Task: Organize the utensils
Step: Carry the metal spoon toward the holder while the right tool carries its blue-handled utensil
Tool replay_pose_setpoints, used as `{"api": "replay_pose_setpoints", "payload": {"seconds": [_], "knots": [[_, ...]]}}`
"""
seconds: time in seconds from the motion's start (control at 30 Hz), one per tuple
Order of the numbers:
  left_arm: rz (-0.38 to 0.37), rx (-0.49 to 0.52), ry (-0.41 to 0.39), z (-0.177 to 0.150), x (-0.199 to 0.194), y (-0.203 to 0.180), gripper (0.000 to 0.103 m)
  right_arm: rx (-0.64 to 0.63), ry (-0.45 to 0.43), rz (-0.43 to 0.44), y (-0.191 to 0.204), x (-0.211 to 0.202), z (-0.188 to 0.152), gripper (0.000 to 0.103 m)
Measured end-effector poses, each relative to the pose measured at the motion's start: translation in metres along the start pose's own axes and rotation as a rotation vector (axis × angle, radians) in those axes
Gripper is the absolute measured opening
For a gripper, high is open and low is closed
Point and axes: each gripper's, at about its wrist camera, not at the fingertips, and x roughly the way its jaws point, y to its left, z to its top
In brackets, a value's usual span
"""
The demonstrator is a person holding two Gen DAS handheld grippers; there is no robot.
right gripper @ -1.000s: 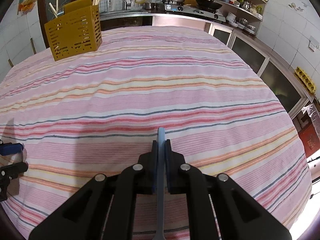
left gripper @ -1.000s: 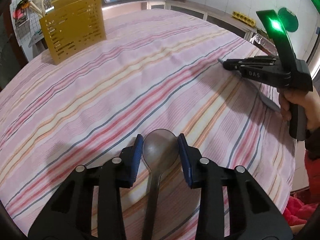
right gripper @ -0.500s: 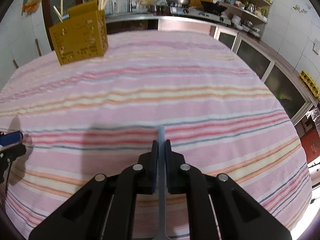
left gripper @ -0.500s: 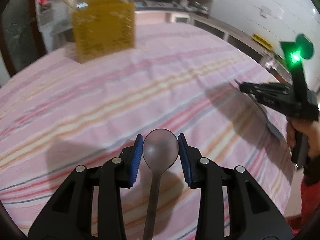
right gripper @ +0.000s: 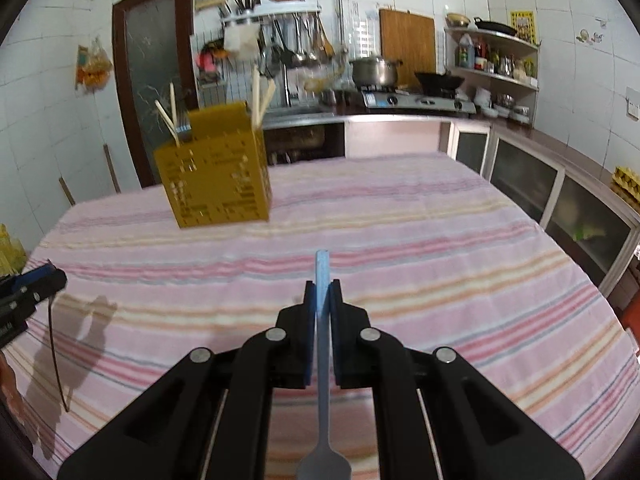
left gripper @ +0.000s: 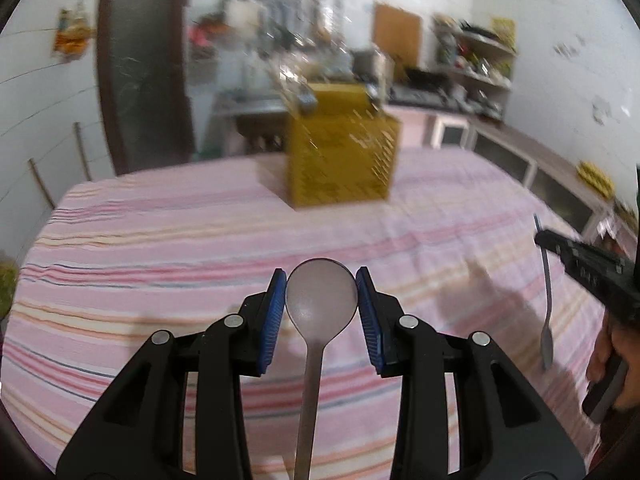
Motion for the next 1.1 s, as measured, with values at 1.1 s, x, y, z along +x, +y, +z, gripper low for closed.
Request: {"api": "replay_pose_setpoints", "payload": {"seconds": [1.1], "knots": [[0.115, -0.138, -0.244, 0.067, -0.032, 0.029, 0.035, -0.022, -0.177, 0.066, 0.02, 0.02, 0.061, 0.007]]}}
